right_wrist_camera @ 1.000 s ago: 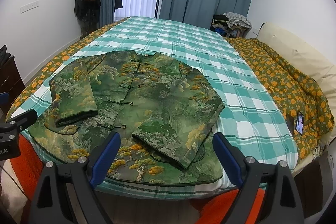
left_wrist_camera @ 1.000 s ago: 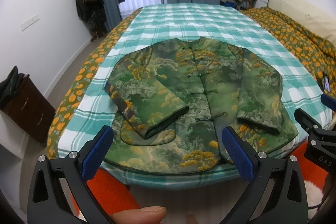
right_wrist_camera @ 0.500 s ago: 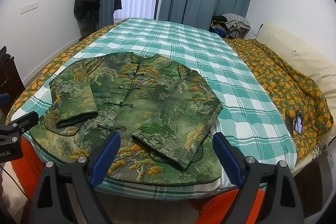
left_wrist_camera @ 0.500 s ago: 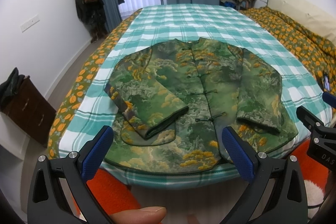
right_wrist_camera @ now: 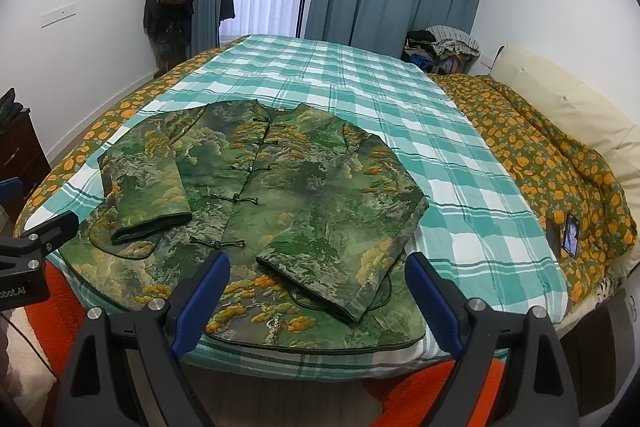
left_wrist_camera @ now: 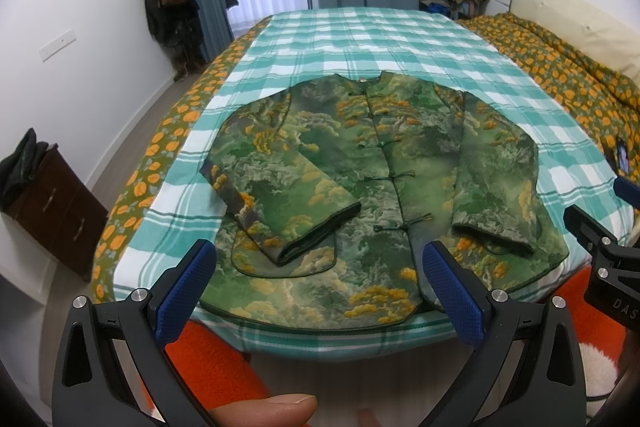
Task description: Fold large clothes
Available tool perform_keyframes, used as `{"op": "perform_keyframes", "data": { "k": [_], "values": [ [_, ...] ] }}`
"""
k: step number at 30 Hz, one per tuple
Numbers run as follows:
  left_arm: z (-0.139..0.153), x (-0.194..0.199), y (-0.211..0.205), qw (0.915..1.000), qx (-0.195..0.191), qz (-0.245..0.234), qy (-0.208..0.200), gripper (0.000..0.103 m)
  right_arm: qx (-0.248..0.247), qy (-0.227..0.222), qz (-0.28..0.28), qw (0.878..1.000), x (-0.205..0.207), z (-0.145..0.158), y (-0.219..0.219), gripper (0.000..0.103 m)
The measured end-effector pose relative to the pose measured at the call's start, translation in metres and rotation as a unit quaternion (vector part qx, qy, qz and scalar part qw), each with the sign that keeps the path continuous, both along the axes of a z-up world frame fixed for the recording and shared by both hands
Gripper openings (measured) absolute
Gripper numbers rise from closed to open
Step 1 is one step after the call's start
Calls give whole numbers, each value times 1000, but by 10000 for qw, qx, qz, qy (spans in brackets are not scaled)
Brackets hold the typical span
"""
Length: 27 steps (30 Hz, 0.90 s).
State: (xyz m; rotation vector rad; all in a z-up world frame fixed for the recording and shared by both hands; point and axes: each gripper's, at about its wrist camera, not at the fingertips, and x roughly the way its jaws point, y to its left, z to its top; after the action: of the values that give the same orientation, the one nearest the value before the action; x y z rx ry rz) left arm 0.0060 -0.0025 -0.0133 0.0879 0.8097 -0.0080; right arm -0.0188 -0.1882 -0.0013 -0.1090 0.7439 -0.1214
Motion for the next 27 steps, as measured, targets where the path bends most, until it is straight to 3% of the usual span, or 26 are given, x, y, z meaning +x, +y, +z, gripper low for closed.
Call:
{"op": "perform_keyframes", "data": {
  "k": [27],
  "values": [
    [-3, -4, 6, 10000, 15, 11, 3, 103, 152, 156, 91, 9997, -2, -10, 3, 91]
  ]
}}
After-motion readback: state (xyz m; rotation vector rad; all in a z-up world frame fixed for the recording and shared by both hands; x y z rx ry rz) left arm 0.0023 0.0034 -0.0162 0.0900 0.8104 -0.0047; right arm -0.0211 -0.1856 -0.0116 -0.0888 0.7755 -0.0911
